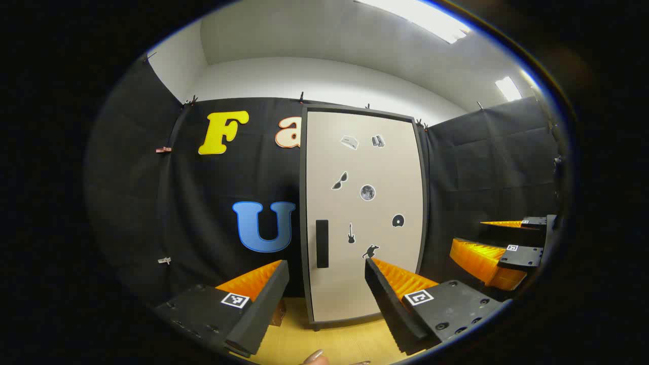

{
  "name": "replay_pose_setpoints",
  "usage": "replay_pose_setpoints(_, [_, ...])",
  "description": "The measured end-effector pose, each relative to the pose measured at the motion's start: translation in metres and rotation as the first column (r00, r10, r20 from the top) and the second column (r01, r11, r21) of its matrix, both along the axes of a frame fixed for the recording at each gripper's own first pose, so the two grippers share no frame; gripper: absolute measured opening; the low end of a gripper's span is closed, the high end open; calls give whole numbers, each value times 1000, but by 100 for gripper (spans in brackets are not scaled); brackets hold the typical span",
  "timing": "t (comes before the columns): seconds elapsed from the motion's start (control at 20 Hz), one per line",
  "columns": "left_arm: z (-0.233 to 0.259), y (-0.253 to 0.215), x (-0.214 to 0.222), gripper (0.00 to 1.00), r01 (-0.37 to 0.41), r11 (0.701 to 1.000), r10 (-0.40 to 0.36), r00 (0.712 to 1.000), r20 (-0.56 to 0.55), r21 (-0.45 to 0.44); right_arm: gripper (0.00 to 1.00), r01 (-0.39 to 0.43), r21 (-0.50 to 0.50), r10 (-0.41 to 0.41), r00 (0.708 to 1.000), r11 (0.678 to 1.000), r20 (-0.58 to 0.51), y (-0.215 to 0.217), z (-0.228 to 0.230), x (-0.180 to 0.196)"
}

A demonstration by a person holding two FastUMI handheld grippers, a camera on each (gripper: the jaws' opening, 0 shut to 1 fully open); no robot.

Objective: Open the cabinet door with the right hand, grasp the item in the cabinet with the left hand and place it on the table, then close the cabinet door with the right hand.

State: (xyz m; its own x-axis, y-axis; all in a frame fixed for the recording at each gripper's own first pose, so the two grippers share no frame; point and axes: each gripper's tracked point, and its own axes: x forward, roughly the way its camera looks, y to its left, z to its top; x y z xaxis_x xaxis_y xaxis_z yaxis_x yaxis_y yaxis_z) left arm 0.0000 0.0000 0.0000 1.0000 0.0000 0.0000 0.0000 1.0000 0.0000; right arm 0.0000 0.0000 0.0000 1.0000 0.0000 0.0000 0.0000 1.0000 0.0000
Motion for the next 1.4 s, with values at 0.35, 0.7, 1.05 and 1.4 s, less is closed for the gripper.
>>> replay_pose_setpoints(0.35, [1,4,-5,95,1,1000,-1,1000,7,9,97,-4,3,4,1000,1000,-3,7,3,-6])
replay_pose_setpoints(0.7, [2,5,-8,95,8,1000,-9,1000,17,12,97,0,10,0,1000,1000,5,8,6,-9])
replay_pose_setpoints(1.05, [0,5,-10,95,37,999,-38,999,18,11,97,-13,8,13,1000,1000,2,19,6,-10])
replay_pose_setpoints(1.4, [-11,35,-17,95,10,1000,-10,1000,-4,-11,97,1,20,-1,1000,1000,-19,32,-2,-14])
